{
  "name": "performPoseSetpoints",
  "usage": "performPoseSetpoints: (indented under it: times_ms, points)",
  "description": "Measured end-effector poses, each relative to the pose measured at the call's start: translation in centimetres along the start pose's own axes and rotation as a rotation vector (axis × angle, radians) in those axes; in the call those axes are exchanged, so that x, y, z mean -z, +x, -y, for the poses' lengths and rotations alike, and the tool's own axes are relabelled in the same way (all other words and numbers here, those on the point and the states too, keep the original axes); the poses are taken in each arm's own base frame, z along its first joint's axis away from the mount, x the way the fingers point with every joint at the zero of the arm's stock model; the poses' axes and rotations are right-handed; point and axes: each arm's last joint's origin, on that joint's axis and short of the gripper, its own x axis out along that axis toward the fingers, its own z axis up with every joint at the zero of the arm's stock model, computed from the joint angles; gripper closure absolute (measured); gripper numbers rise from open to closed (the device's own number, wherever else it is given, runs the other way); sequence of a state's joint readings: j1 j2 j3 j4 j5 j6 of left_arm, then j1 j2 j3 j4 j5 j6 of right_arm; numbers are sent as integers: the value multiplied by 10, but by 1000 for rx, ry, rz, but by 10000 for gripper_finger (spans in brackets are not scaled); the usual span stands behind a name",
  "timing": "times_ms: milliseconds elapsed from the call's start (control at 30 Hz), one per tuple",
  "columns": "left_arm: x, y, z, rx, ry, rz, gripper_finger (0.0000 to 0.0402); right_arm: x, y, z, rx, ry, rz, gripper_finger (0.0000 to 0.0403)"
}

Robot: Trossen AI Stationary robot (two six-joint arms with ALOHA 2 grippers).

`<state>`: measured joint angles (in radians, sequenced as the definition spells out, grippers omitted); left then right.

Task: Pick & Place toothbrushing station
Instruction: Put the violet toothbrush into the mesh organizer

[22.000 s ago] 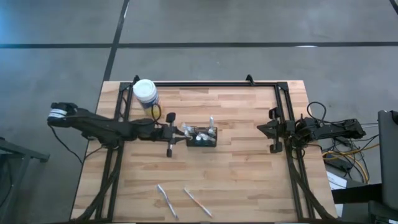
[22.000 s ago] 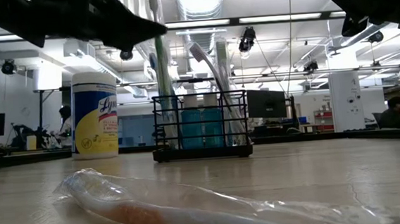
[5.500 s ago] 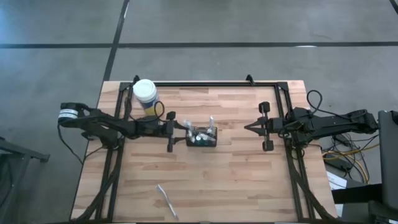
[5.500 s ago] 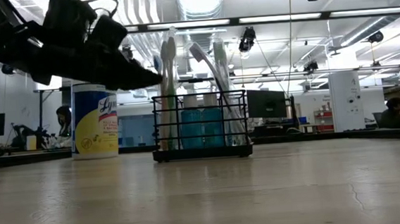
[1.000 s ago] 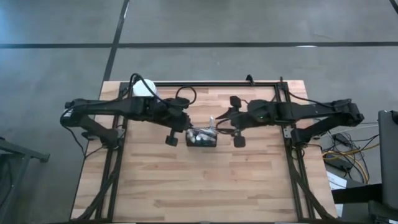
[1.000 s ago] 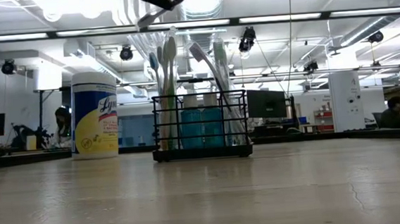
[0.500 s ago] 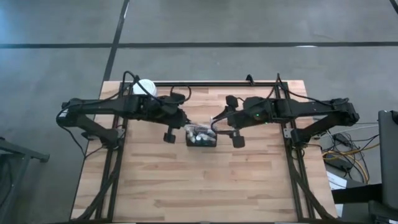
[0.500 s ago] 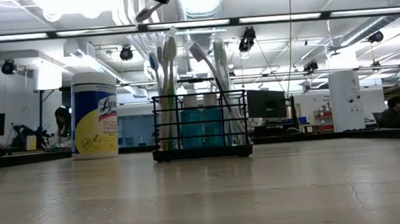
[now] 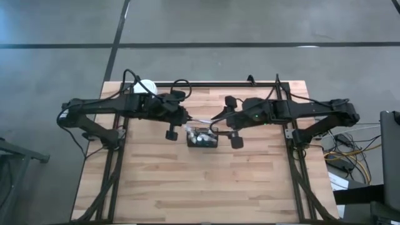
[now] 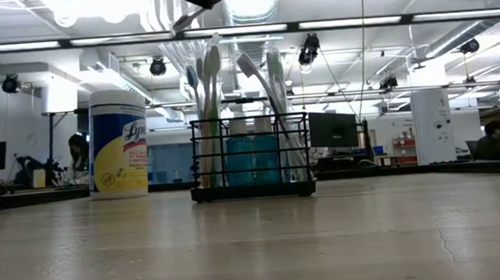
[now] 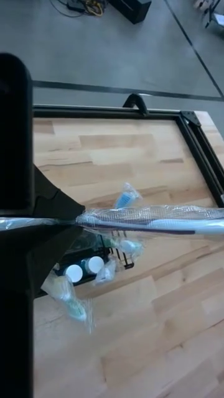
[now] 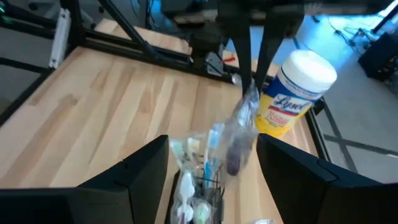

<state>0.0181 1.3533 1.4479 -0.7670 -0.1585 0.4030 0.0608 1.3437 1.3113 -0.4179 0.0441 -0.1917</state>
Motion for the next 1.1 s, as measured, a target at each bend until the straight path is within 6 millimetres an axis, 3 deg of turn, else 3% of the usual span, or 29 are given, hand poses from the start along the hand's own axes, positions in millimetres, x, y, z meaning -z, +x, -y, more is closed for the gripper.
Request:
performPoseSetpoints:
  times_ms: [467, 700, 900, 1100]
  points:
    - [-1, 0, 0, -2, 7, 11, 392, -3, 13, 0, 7, -25, -11, 223]
    - [0, 1, 0, 8, 11, 3, 394, 2, 28, 0, 4, -52, -67, 297]
    - [2, 3, 2, 10, 5, -2, 395, 1, 26, 2, 62, -68, -68, 367]
    - [1, 3, 2, 9, -5, 4, 387, 0, 23, 2, 63, -88, -70, 383]
